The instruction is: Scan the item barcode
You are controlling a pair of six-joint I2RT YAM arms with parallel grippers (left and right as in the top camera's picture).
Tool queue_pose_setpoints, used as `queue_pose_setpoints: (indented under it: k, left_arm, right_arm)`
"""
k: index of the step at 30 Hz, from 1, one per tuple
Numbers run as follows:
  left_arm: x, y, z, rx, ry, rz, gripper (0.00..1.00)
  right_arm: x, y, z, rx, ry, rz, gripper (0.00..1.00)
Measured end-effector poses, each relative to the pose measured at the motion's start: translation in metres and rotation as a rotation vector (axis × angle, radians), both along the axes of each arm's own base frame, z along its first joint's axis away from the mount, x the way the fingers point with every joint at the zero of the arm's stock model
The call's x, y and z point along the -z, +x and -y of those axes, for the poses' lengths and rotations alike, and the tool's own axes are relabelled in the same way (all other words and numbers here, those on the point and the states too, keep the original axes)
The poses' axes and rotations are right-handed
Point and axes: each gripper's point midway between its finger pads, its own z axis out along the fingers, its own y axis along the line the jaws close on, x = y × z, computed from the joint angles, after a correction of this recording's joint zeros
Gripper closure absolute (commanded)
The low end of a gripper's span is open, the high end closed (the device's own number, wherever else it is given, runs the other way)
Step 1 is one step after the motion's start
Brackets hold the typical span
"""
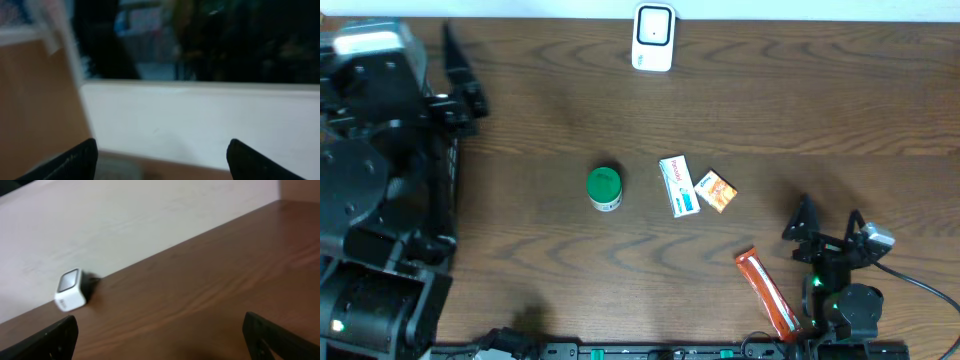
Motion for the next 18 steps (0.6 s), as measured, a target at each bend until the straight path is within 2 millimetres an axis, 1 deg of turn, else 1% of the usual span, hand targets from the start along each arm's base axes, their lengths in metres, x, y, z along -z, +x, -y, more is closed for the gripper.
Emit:
queue_pose_setpoints:
  k: [2, 3, 4, 7, 9, 11, 13, 15, 18]
  left_arm:
    - [0.007, -0.001, -0.017, -0.059, -0.005, -0.025, 0.17]
    - [0.010, -0.001, -0.028, -0.100, -0.008, -0.033, 0.17]
    - [0.010, -0.003, -0.036, -0.129, -0.015, -0.030, 0.17]
    - [0.009, -0.013, -0.056, -0.198, -0.040, -0.020, 0.17]
    - [0.006, -0.022, -0.065, -0.231, -0.062, -0.001, 0.17]
    - [0.004, -0.026, -0.069, -0.242, -0.086, 0.016, 0.17]
    - [0.002, -0.029, -0.069, -0.242, -0.113, 0.033, 0.17]
    - [0.004, -0.029, -0.069, -0.240, -0.145, 0.042, 0.17]
    - [0.013, -0.024, -0.069, -0.240, -0.188, 0.037, 0.17]
  right_arm:
    - [-0.001, 0.001, -0.014, -0.085, -0.022, 0.003, 0.01]
    - [0.005, 0.000, -0.023, -0.138, -0.033, -0.026, 0.01]
    - [0.008, 0.000, -0.028, -0.167, -0.041, -0.044, 0.01]
    - [0.017, -0.009, -0.034, -0.204, -0.040, -0.173, 0.01]
    - [0.017, -0.018, -0.034, -0.209, -0.027, -0.282, 0.01]
    - [0.014, -0.028, -0.033, -0.205, -0.009, -0.397, 0.01]
    - [0.005, -0.035, -0.036, -0.222, 0.011, -0.510, 0.01]
    - [-0.005, -0.037, -0.049, -0.295, 0.037, -0.601, 0.01]
    - [-0.015, -0.033, -0.079, -0.484, 0.078, -0.676, 0.01]
